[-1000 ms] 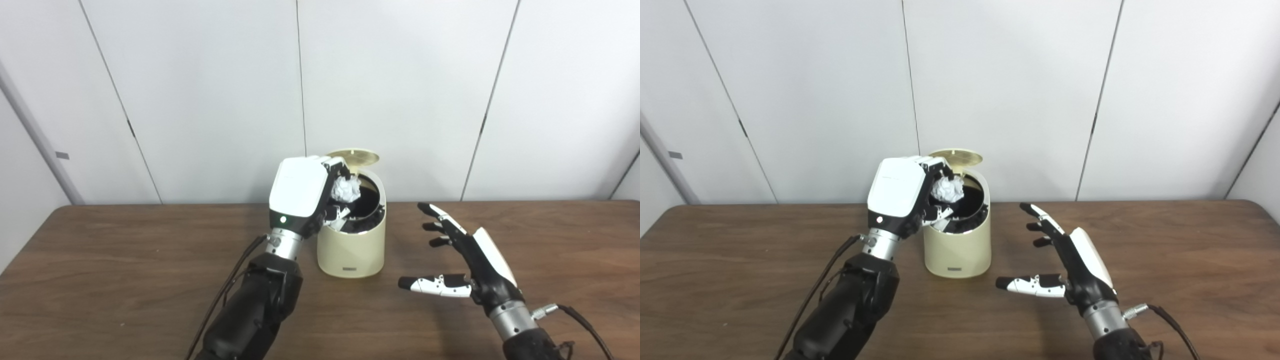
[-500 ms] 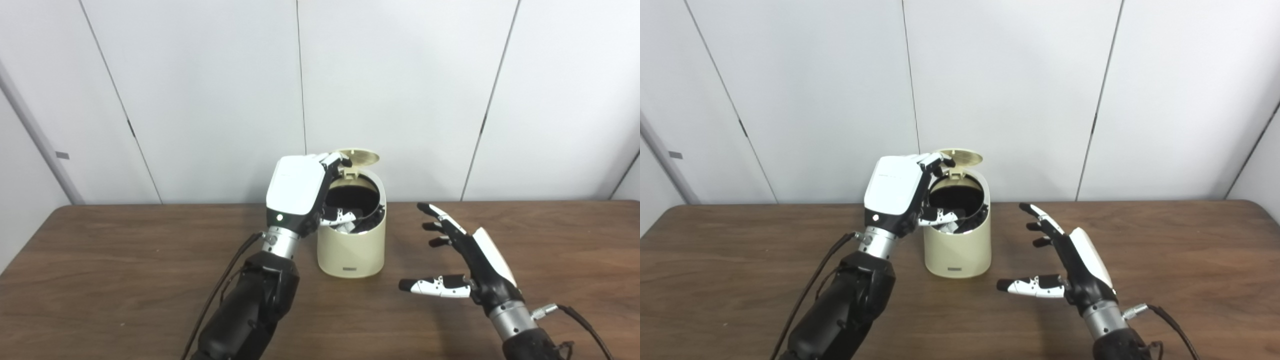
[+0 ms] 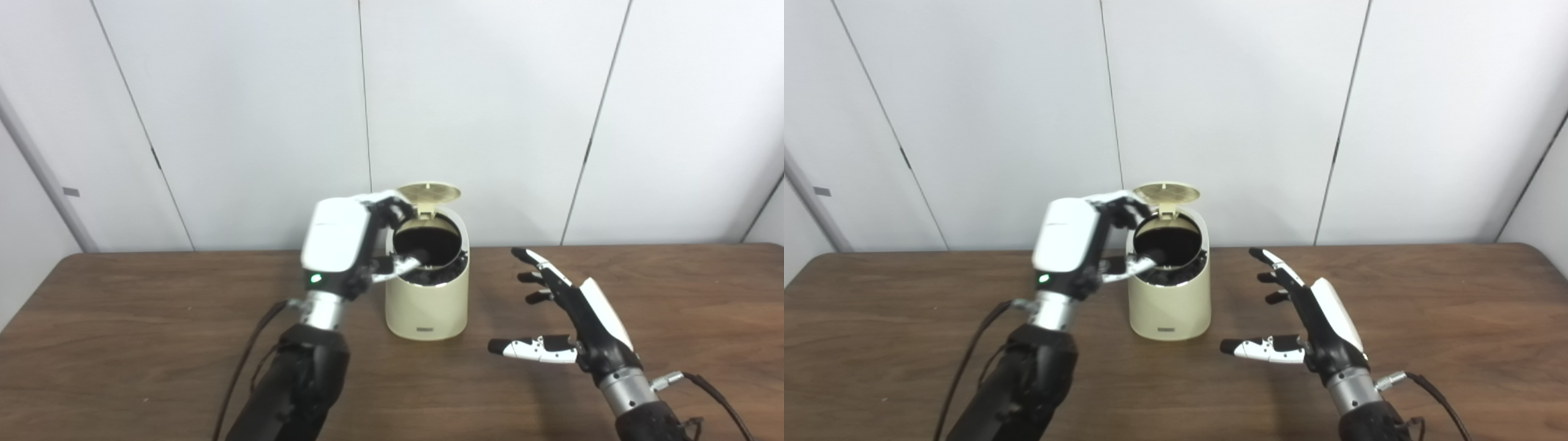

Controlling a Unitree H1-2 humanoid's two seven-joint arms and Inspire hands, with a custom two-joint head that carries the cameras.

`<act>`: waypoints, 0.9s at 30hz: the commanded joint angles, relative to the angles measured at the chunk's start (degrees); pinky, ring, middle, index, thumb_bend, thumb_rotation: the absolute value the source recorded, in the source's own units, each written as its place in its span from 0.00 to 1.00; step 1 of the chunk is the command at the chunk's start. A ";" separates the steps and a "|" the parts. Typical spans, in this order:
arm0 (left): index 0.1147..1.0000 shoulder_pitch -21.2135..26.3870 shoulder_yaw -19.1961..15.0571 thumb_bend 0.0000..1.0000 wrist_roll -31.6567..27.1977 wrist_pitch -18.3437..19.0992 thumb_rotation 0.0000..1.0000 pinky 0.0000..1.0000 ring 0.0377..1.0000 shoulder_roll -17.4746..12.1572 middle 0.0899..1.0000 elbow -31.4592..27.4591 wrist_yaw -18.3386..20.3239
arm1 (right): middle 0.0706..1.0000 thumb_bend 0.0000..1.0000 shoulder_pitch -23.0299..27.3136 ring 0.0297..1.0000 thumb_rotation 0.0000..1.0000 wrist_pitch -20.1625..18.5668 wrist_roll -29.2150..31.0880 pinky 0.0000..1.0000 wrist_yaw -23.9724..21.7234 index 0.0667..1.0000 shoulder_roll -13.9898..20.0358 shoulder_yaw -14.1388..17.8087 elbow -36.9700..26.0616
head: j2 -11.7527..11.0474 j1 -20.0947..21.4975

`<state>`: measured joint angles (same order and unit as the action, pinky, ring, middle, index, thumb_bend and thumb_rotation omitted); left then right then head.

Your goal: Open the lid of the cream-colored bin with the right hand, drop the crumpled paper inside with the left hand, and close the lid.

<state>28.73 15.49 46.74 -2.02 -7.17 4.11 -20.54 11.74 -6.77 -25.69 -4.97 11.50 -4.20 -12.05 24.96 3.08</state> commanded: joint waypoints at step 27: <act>0.44 -11.25 -12.90 0.52 -30.98 -2.77 0.00 0.46 0.55 -1.88 0.44 -10.30 17.38 | 0.88 0.71 15.68 0.85 0.28 4.83 1.46 0.74 -0.09 0.85 4.19 -0.91 4.51 | -1.26 -0.39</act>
<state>16.51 2.92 16.45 -3.26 -9.04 -5.81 -3.27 23.79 -4.16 -24.13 -5.13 14.91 -5.10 -6.39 23.64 2.63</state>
